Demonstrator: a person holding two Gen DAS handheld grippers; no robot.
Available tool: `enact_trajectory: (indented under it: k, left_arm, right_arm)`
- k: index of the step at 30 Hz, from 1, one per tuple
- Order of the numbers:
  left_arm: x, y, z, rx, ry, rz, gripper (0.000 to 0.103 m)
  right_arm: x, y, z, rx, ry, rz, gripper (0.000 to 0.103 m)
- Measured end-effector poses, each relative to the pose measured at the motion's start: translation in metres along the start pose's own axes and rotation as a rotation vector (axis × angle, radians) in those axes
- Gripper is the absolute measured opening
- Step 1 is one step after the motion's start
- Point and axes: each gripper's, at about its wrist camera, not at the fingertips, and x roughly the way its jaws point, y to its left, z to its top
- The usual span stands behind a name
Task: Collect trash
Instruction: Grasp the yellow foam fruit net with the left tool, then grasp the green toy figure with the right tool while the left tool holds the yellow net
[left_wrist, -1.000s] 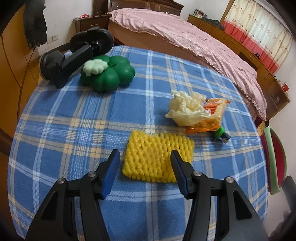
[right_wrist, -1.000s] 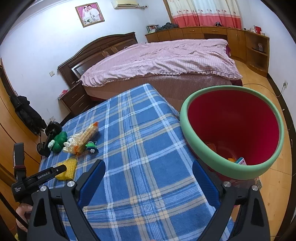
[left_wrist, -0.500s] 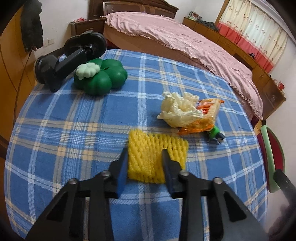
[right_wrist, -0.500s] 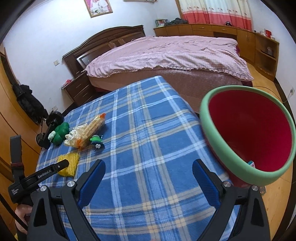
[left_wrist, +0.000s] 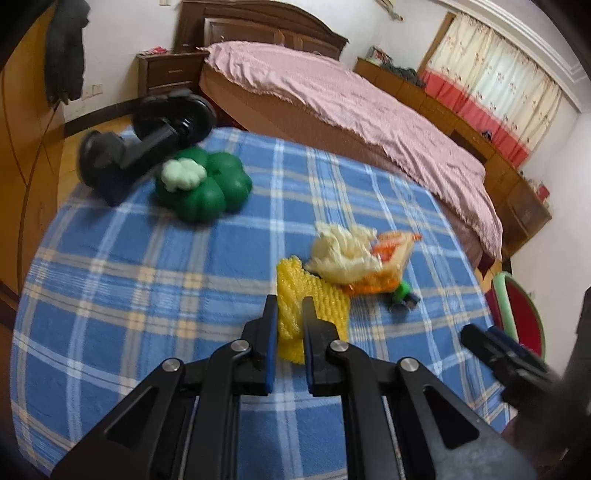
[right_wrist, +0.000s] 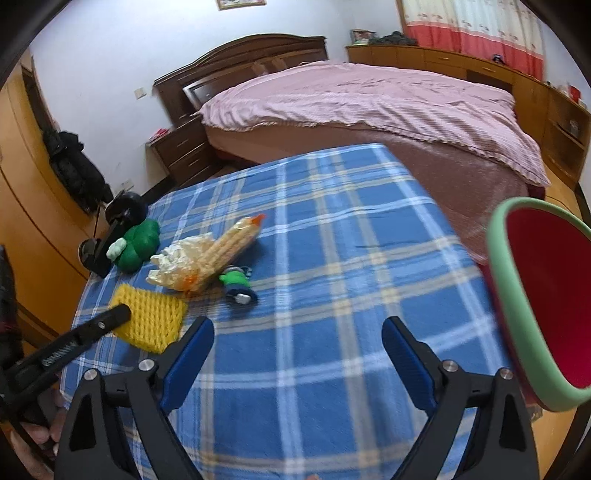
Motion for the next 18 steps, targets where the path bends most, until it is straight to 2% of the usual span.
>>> enact_trajectory:
  k: [3, 6, 11, 13, 18]
  left_arm:
    - [-0.008, 0.011, 0.005, -0.030, -0.036, 0.014, 0.011]
    - [-0.010, 0.020, 0.008, -0.049, -0.048, 0.019, 0.011]
    - [-0.006, 0.030, 0.007, -0.071, -0.037, 0.012, 0.011]
    - [-0.004, 0.032, 0.007, -0.075, -0.031, 0.012, 0.011]
    - [-0.002, 0.036, 0.005, -0.085, -0.024, 0.012, 0.011]
  right_arm:
    - [0.012, 0.011, 0.002, -0.019, 0.016, 0.021, 0.080]
    - [0.026, 0.019, 0.005, -0.034, 0.036, 0.035, 0.077]
    - [0.048, 0.030, 0.010, -0.074, 0.061, 0.034, 0.068]
    - [0.056, 0.032, 0.012, -0.082, 0.077, 0.036, 0.060]
    - [0.065, 0.037, 0.016, -0.102, 0.075, 0.035, 0.047]
